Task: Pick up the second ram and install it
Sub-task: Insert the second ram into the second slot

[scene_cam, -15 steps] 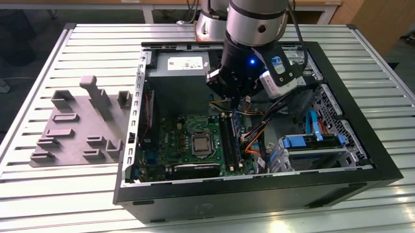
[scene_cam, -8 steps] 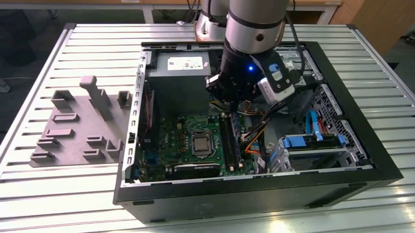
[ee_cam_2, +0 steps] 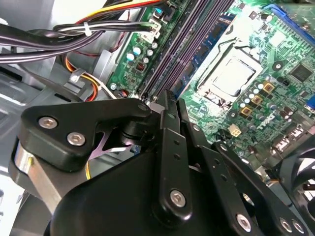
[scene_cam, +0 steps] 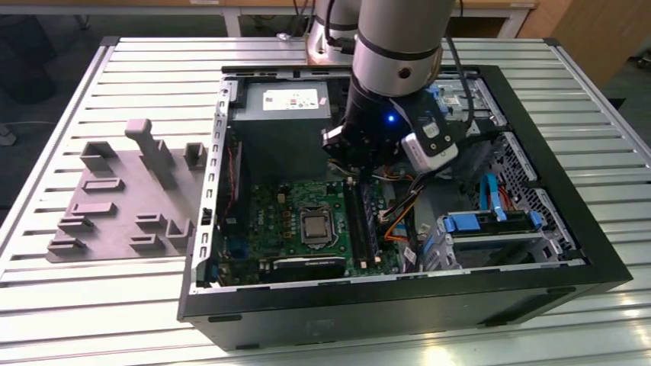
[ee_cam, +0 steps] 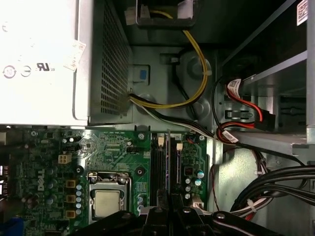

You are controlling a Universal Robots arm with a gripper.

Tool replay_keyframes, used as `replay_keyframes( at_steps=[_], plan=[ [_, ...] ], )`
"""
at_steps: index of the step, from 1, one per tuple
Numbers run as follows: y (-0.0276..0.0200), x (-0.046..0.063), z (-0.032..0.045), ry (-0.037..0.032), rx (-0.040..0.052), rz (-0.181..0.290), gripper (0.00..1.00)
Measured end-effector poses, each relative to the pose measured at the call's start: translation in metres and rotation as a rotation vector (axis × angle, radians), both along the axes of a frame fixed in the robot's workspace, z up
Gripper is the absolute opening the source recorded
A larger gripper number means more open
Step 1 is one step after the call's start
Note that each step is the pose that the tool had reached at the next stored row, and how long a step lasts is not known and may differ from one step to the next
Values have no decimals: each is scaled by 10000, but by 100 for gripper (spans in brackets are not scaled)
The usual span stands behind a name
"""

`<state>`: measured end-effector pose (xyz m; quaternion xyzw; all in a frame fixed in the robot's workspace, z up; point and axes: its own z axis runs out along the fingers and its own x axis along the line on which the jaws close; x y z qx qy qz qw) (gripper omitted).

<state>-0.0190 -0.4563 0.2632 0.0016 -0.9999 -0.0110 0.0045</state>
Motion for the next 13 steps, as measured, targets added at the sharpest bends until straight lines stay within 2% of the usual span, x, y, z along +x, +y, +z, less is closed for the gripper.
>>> replay_keyframes(
  at_steps=[13],
  plan=[
    [-7, -20, -106, 4, -1, -17, 14]
  ],
)
